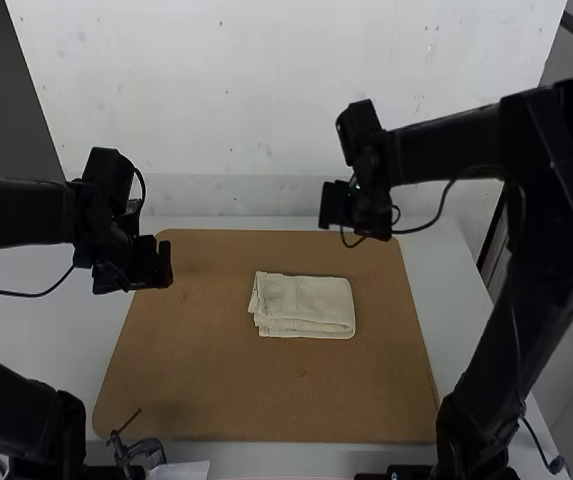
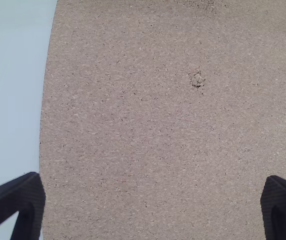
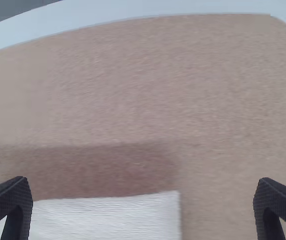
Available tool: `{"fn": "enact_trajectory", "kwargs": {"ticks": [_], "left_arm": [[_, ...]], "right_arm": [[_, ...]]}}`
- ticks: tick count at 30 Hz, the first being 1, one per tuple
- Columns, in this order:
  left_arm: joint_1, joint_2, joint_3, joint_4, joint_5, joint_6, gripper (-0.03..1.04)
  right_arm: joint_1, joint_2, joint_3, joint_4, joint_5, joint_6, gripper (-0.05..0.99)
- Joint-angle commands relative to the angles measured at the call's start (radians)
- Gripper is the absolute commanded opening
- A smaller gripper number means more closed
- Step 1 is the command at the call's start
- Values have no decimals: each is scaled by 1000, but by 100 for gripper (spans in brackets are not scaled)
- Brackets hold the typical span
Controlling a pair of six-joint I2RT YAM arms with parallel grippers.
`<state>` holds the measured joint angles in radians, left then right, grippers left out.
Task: Fold the towel.
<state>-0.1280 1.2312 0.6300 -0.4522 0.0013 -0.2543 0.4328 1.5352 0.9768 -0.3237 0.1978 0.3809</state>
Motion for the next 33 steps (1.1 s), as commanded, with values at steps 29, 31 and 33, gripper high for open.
{"fn": "enact_trajectory", "kwargs": {"ticks": [29, 31, 33], "left_arm": [[-2, -714, -99, -95, -98, 1, 96], [-1, -768, -101, -103, -98, 1, 96], [-1, -816, -99, -114, -100, 1, 96]], "right_arm": [[-344, -1463, -711, 83, -5, -398, 97], [-342, -1512, -725, 80, -6, -398, 96], [-342, -1548, -734, 86, -14, -399, 96]]}}
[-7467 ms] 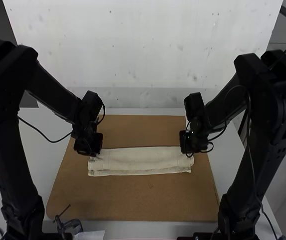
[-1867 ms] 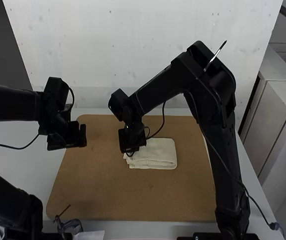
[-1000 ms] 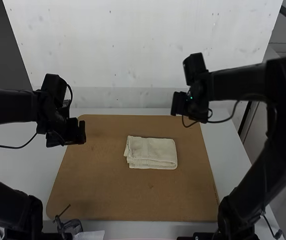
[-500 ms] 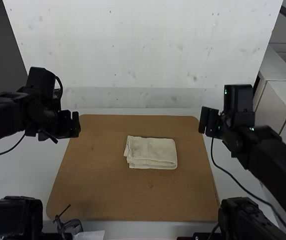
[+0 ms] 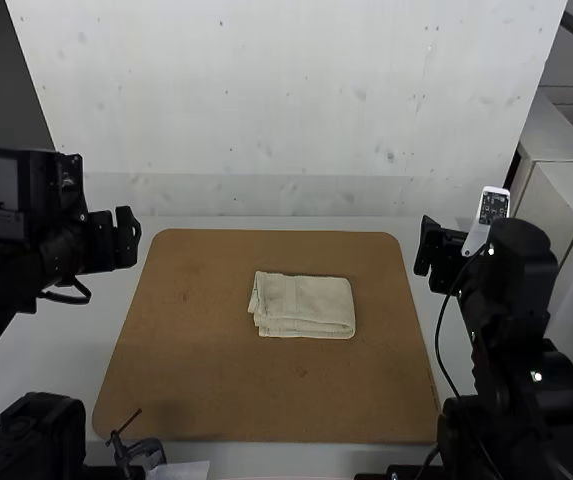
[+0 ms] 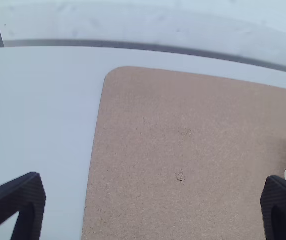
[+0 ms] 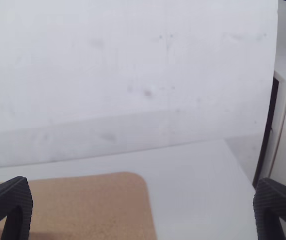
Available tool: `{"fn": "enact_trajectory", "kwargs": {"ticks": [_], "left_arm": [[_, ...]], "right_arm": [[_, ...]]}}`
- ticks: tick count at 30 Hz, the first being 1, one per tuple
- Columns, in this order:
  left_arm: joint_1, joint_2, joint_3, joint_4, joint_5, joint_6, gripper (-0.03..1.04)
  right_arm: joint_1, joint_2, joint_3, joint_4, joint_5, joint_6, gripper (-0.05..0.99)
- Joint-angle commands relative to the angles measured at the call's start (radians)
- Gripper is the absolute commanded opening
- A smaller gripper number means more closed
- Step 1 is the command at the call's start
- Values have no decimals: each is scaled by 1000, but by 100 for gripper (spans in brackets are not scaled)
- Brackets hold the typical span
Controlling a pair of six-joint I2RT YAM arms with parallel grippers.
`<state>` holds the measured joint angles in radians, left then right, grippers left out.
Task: Fold the towel.
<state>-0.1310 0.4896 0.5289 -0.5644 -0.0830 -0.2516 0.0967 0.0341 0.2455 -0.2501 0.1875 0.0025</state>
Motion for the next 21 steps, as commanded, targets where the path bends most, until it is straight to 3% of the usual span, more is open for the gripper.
{"fn": "enact_trajectory", "kwargs": {"ticks": [1, 9, 16, 19, 21], "left_arm": [[2, -97, 3, -6, -26, -2, 96], [25, -250, 19, -28, -78, 2, 96], [143, -393, 0, -38, -64, 11, 96], [131, -436, -18, -65, -64, 21, 96], [131, -453, -41, -84, -64, 64, 96]], "right_arm": [[-3, -51, 3, 2, -5, -21, 96], [-2, -49, 5, 18, 0, -29, 96], [-8, -46, -2, 25, 4, -47, 96], [-8, -45, -12, 20, 1, -55, 96], [-8, -45, -18, 18, 1, -64, 96]]}}
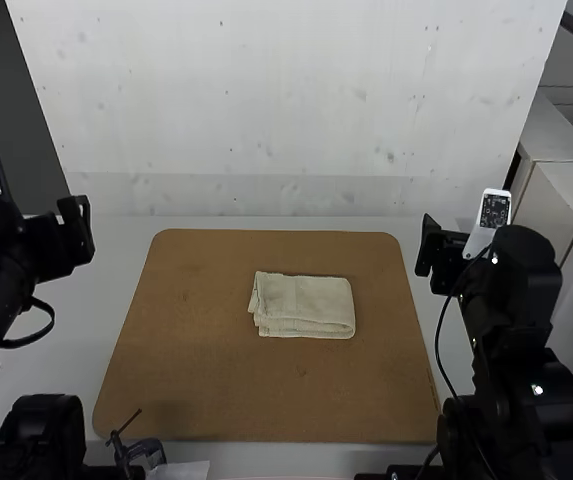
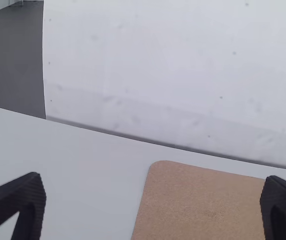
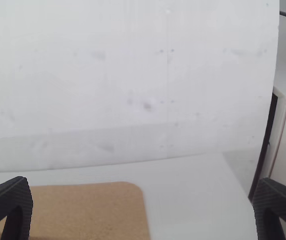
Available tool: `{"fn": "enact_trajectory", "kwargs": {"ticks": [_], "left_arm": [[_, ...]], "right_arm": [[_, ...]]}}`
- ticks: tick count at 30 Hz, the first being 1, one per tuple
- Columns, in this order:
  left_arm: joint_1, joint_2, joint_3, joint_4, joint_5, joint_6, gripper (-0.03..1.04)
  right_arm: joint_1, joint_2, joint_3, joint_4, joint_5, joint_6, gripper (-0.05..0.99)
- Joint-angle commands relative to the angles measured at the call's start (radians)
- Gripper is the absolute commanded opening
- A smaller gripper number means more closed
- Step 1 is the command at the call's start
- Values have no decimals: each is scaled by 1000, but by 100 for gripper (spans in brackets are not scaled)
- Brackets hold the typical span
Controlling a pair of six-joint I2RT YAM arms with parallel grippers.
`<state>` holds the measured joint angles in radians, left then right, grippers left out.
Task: Fold the towel.
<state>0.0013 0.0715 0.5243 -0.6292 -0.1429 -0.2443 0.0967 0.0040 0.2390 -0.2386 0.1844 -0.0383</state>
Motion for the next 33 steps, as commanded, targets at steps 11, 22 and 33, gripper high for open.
{"fn": "enact_trajectory", "kwargs": {"ticks": [11, 22, 33], "left_arm": [[2, -49, -92, -277, 69, 247, 98], [6, -52, -84, -320, 89, 231, 98], [8, -52, -83, -320, 89, 224, 98]], "right_arm": [[-11, -12, 74, -151, -2, -35, 96], [-2, -1, 163, -556, -66, 63, 96], [3, -6, 209, -732, -111, 89, 97]]}}
